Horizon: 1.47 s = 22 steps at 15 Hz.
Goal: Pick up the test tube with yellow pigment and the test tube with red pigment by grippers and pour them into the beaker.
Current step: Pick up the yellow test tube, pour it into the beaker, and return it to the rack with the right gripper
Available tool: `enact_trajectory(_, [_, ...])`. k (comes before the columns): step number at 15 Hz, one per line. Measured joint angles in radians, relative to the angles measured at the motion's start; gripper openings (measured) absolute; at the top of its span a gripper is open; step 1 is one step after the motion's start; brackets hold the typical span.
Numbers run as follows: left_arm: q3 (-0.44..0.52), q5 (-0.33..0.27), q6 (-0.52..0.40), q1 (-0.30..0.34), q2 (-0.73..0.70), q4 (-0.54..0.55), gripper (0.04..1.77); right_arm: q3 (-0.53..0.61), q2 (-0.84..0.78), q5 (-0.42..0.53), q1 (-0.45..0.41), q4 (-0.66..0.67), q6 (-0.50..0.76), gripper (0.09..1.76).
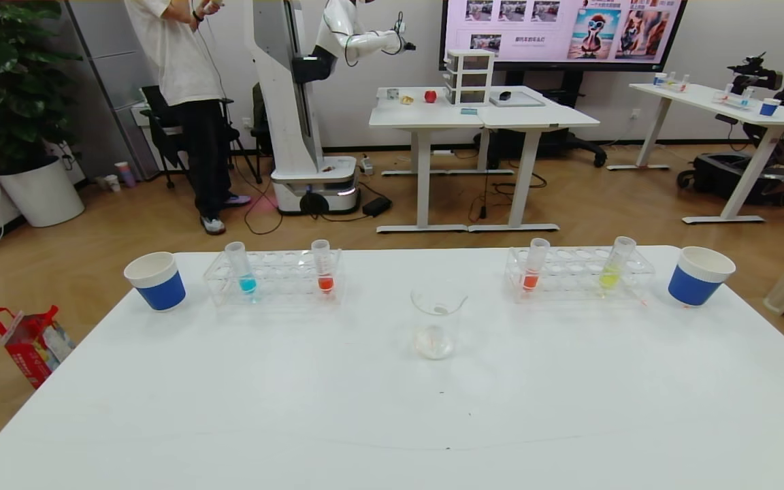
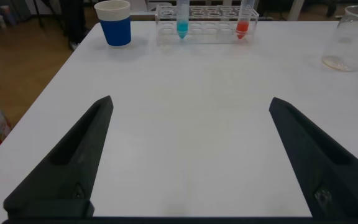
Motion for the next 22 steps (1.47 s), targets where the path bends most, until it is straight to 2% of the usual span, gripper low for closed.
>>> enact_trajectory(6, [0.0,0.0,0.0,0.0,0.0,0.0,1.75,-0.051,0.486,0.043,0.016,-0.421,0.003,1.74])
enact_trajectory(12, [0.0,0.0,0.0,0.0,0.0,0.0,1.75,-0.113,0.988,0.16,-0.096,-0.763,0.004,1.74])
enact_trajectory(18, [0.0,0.0,0.0,0.0,0.0,0.0,1.75,-0.134,1.481,0.179,-0.165,-1.249,0.001,1.74])
enact_trajectory(20, [0.0,0.0,0.0,0.0,0.0,0.0,1.75,-0.18,1.631,0.179,-0.181,-1.347,0.0,1.74])
enact_trajectory(22, [0.0,0.0,0.0,0.0,0.0,0.0,1.75,-0.248,1.734,0.182,-0.191,-1.372,0.001,1.74])
